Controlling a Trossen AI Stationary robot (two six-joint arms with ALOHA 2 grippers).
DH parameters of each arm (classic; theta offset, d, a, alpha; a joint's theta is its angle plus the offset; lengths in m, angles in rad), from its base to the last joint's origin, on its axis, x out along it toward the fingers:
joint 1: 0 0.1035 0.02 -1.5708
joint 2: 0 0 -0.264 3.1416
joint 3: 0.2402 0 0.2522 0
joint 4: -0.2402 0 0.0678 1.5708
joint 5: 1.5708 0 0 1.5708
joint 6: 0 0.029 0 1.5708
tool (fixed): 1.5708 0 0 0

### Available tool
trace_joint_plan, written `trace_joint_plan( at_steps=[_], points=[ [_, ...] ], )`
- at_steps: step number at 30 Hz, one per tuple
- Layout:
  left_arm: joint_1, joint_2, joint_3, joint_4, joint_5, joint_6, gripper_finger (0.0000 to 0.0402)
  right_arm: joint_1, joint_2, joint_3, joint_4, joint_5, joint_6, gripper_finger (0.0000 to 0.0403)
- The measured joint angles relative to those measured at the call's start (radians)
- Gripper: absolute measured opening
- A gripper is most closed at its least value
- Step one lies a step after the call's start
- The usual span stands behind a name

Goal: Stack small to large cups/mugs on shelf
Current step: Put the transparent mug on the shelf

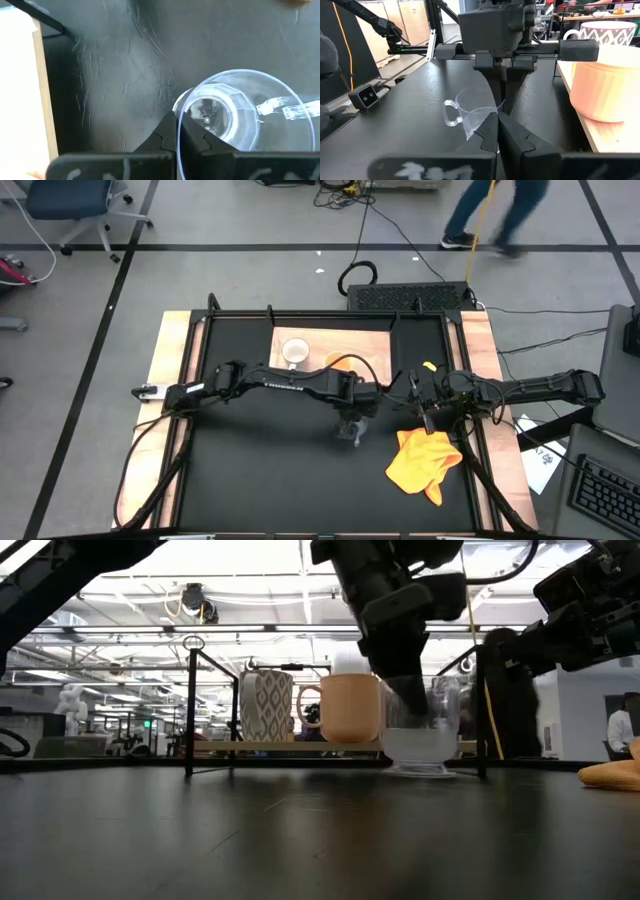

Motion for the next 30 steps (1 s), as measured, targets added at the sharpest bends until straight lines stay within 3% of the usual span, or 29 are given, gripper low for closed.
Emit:
trace_joint_plan(
  at_steps=[30],
  points=[
    [0.001, 0.024, 0.000, 0.059, 0.027, -0.052, 0.0001, 0.000, 0.000, 0.000, -0.002, 0.000, 0.022, 0.0000]
  ],
)
